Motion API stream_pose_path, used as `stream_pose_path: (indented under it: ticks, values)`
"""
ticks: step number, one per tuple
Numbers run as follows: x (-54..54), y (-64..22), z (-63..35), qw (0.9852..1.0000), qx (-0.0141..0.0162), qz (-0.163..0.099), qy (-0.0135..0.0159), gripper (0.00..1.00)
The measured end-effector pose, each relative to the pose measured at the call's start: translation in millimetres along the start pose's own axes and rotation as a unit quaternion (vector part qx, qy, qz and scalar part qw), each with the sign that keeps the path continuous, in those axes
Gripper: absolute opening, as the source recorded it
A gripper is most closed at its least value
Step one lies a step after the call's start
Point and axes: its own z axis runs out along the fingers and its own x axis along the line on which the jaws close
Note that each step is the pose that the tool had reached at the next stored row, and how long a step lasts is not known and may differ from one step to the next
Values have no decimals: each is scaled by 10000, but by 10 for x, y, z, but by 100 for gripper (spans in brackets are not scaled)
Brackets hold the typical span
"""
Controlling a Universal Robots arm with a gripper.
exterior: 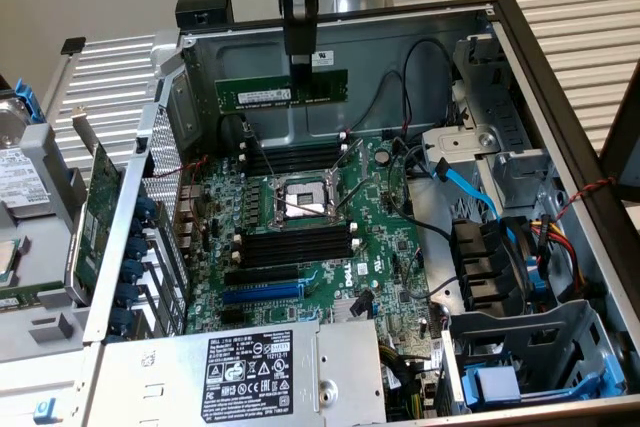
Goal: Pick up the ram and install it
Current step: 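Insert the ram into the slot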
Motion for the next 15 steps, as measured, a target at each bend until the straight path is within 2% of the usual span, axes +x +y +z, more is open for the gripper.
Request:
stream_pose_path:
  ticks: [4,8,12,15]
  values:
    - [0,-3,70,10000,1,28,3,12]
    - [1,-5,122,10000,7,71,26,12]
    - [1,-7,158,9999,21,121,73,12]
    - [2,-8,180,9998,35,147,139,12]
